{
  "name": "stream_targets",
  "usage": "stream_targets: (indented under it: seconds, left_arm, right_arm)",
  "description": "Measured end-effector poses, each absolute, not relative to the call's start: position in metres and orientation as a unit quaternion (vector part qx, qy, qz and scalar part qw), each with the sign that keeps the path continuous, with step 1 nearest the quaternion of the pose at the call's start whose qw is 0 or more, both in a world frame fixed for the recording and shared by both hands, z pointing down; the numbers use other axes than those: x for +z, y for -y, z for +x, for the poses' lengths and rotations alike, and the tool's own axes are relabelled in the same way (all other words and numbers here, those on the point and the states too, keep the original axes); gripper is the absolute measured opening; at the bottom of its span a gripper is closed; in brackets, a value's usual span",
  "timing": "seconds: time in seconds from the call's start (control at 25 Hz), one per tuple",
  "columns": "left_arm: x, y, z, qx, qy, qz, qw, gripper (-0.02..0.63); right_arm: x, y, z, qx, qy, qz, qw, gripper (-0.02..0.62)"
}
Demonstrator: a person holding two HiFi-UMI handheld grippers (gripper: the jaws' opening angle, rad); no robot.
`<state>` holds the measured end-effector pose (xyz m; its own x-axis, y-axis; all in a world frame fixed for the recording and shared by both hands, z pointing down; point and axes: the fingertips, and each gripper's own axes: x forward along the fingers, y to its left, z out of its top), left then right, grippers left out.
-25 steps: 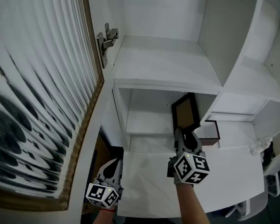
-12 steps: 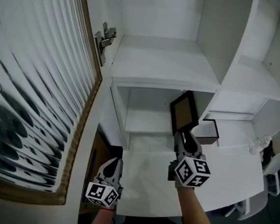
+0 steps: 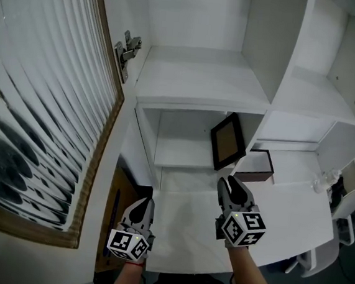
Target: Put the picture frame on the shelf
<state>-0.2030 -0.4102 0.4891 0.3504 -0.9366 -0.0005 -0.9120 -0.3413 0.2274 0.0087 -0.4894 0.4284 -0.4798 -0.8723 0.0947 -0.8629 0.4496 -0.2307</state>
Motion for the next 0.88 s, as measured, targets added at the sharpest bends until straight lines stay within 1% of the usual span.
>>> stream_targets:
  seconds: [0.08, 0.28, 0.88]
  left_arm:
    - [0.486, 0.410, -0.201, -0.065, 0.564, 0.818, 0.090, 0.003]
    - [0.480, 0.409, -0.195, -0.065, 0.560, 0.821, 0.083, 0.003]
    - [0.465, 0.404, -0.196, -0.062, 0.565, 0.821, 0.060, 0.003]
  right_arm:
    - [0.429, 0.483, 0.010, -0.113, -0.858, -0.501, 0.014, 0.066]
    - [0.428, 0.469, 0.018, -0.081, -0.867, -0.492, 0.000, 0.021]
    - [0.438, 0.445, 0.058, -0.067, -0.863, -0.501, -0.003, 0.005]
